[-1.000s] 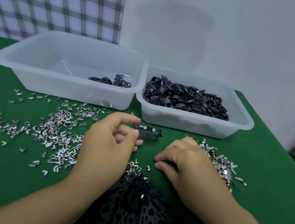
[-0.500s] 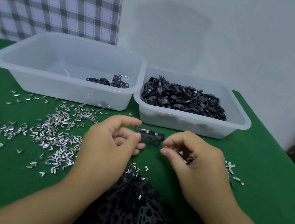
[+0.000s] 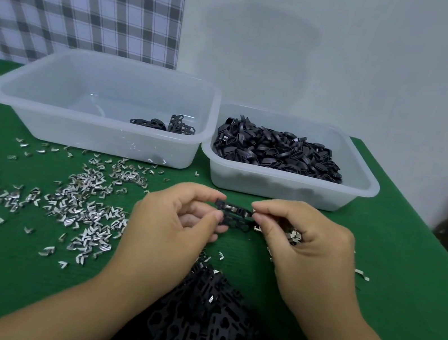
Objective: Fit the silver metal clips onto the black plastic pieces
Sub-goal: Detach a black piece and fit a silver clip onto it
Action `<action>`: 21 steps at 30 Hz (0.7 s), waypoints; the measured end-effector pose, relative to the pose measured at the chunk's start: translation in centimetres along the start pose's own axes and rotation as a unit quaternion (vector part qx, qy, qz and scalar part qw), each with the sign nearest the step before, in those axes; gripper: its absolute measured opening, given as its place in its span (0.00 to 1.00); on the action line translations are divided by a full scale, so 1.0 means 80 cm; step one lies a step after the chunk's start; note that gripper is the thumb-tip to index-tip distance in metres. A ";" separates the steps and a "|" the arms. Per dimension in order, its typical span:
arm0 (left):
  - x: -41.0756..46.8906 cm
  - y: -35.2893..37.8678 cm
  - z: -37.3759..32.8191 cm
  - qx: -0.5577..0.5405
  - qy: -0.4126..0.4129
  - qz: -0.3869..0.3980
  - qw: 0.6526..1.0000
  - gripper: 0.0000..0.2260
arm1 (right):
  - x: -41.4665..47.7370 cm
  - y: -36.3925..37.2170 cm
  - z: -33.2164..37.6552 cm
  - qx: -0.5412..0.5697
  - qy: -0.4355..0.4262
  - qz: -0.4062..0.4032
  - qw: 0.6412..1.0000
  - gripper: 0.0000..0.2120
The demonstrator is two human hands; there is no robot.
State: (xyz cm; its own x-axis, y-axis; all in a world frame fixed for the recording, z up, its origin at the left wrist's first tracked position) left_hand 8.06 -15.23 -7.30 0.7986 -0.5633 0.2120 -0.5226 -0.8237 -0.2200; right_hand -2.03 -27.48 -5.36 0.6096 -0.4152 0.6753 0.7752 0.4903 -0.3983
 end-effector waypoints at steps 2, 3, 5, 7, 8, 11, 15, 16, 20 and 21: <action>-0.001 0.000 -0.001 -0.009 -0.002 0.005 1.000 0.10 | 0.000 0.001 -0.001 -0.010 -0.004 -0.001 1.000 0.04; -0.001 0.000 -0.002 -0.012 -0.001 0.008 1.000 0.10 | 0.000 0.001 -0.001 -0.011 -0.004 0.002 1.000 0.04; -0.002 0.000 -0.004 -0.015 0.002 0.012 1.000 0.10 | 0.000 0.003 -0.003 -0.007 -0.006 0.015 1.000 0.04; -0.003 0.000 -0.005 -0.016 0.004 0.012 1.000 0.10 | 0.000 0.004 -0.005 -0.003 -0.005 0.019 1.000 0.02; -0.003 0.001 -0.005 -0.018 0.004 0.012 1.000 0.10 | 0.000 0.005 -0.006 -0.005 -0.005 0.017 1.000 0.02; -0.003 0.001 -0.006 -0.019 0.004 0.011 1.000 0.09 | 0.000 0.006 -0.007 -0.012 -0.007 0.021 1.000 0.02; -0.004 0.002 -0.008 -0.029 0.006 0.019 0.999 0.10 | -0.001 0.006 -0.008 -0.028 -0.015 0.024 0.999 0.04; -0.004 0.002 -0.008 -0.034 0.005 0.022 0.999 0.10 | 0.000 0.006 -0.008 -0.032 -0.019 0.022 0.999 0.05; -0.005 0.002 -0.010 -0.048 0.007 0.034 0.998 0.10 | 0.000 0.006 -0.008 -0.055 -0.045 0.019 0.997 0.05; -0.005 0.002 -0.010 -0.049 0.007 0.036 0.998 0.10 | 0.000 0.006 -0.007 -0.060 -0.049 0.020 0.997 0.05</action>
State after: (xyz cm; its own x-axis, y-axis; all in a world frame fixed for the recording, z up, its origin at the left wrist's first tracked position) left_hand 7.41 -15.17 -6.65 0.7544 -0.6211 0.2123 -0.6051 -0.7834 -0.1417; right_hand -1.53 -27.66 -5.91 0.6265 -0.3176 0.7117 0.7679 0.4079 -0.4940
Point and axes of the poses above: each hand's wrist, its own x-axis towards the middle knuckle, its own y-axis out of the palm, z = x × y, the point moved 1 cm from there along x, towards the middle knuckle, and after that the axes turned 9 degrees about x, right-handed, at the moved point
